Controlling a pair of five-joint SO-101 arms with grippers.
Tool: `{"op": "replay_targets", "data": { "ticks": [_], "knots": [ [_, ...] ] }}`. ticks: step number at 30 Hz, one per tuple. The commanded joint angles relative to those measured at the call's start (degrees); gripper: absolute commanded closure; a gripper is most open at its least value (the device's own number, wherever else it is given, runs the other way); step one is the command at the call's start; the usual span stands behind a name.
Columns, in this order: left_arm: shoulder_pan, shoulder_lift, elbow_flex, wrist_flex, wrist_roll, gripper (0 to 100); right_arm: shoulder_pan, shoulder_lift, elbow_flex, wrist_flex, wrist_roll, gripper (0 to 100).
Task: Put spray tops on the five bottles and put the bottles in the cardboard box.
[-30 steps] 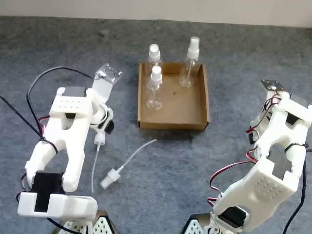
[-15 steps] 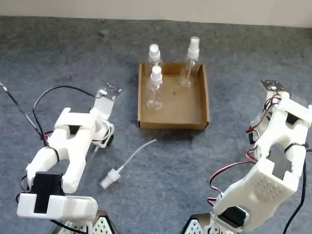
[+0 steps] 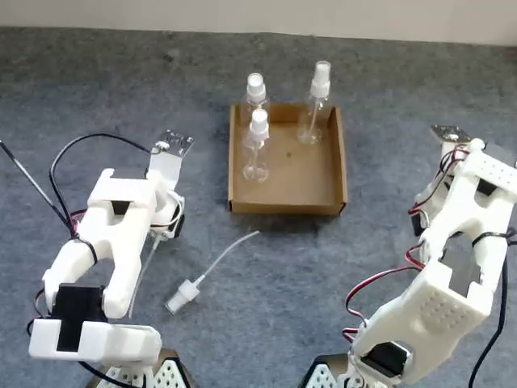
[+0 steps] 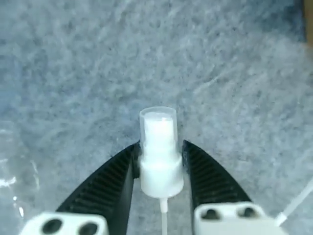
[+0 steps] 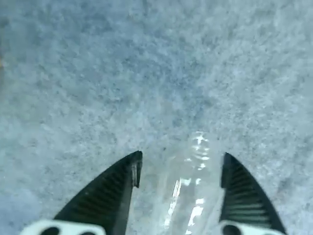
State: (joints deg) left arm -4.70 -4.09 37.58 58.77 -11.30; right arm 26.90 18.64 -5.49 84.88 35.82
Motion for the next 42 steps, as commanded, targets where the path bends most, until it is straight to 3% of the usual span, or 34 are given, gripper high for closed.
{"op": "replay_targets", "data": {
  "ticks": [1, 9, 12, 17, 25, 33, 39, 42],
  "knots": [
    [0.4, -0.7, 0.6, -1.0, 0.8, 100, -0.7, -0.8, -4.7, 3.4, -0.4, 71.7],
    [0.3, -0.4, 2.2, -3.2, 0.6, 100, 3.6, -1.0, -4.8, 7.2, -0.3, 70.9],
    [0.3, -0.3, 2.2, -3.2, 0.6, 100, 6.5, -1.0, -4.6, 7.2, 4.2, 70.7],
    [0.3, -0.3, 2.2, -3.3, 0.6, 100, 10.3, -0.9, -4.5, 6.5, 4.7, 70.7],
    [0.3, -0.3, 2.2, -3.3, 0.6, 100, 8.9, -0.8, 4.5, -3.3, 4.5, 70.7],
    [0.3, -0.3, 2.3, -3.3, 0.6, 100, 6.5, -0.8, 8.7, -5.2, 3.2, 71.4],
    [0.3, -0.3, 2.3, -3.3, 0.6, 100, 7.3, -0.8, 8.7, -5.2, 0.8, 89.8],
    [0.3, -0.3, 2.3, -3.3, 0.6, 100, 6.8, -0.9, 8.6, -5.1, 0.9, 92.3]
  ]
}}
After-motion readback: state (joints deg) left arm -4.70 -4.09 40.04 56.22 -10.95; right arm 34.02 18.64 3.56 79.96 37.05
